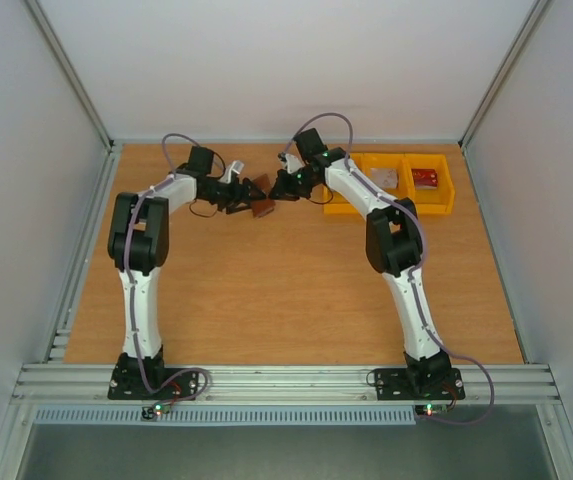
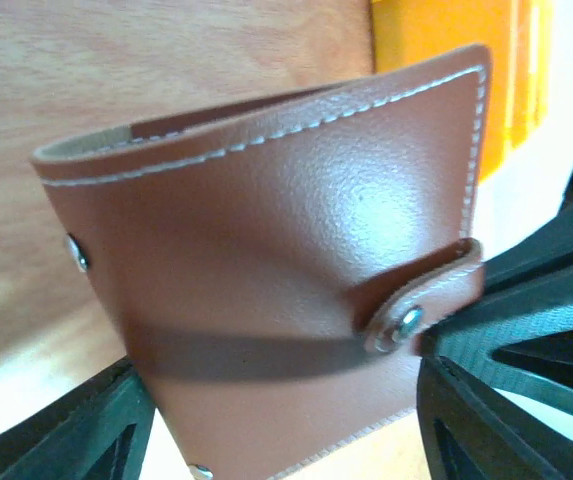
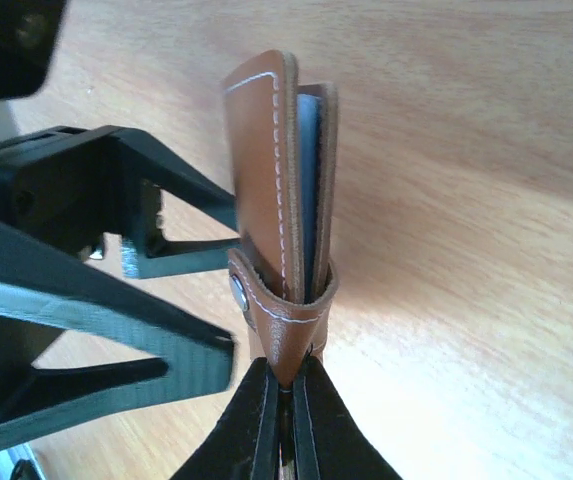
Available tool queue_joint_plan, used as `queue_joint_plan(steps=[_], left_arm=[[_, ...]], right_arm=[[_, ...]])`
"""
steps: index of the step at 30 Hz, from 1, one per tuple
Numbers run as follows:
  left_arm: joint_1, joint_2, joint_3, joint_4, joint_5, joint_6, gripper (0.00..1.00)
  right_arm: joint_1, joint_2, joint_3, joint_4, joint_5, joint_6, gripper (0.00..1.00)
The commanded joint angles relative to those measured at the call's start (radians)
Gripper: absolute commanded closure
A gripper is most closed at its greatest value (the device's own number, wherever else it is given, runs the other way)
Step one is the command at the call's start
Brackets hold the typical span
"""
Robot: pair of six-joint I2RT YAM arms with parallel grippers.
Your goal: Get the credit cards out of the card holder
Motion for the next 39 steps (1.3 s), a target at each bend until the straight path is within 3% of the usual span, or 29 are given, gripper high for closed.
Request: queue_joint_plan(steps=[1, 5, 13, 23, 27, 32, 35, 39], left_arm=[[0.029, -0.104, -0.051, 0.046, 0.061, 0.042, 0.24], [0.041, -0.163, -0.050, -0.103, 0.036, 0.199, 0.19], [0.051, -0.394, -0.035, -0.394, 0.010, 0.474, 0.18], [0.051, -0.786, 0.037, -0.729, 0.091, 0.611, 0.14], [0.028, -1.019, -0.046, -0.624, 0.120, 0.553, 0.08], [-0.121, -1.310, -0.321, -0.082, 0.082, 0.215, 0.07], [-0.241, -1.309, -0.291, -0.111, 0.004, 0.271, 0.11], [-0.267, -1.282, -0.270, -0.090, 0.016, 0.269, 0.09]], right_arm=[[0.016, -0.092, -0.054, 0.014, 0.069, -0.003, 0.99], [0.016, -0.138, -0.063, -0.001, 0.088, -0.027, 0.99], [0.016, -0.352, -0.167, -0.008, 0.126, -0.092, 0.99], [0.026, -0.937, -0.530, 0.114, 0.130, -0.176, 0.99], [0.070, -1.107, -0.613, 0.182, 0.075, -0.173, 0.99], [0.141, -1.273, -0.697, 0.319, 0.018, -0.120, 0.99], [0.176, -1.332, -0.750, 0.405, -0.013, -0.076, 0.99], [0.211, -1.366, -0.810, 0.507, -0.044, -0.029, 0.99]])
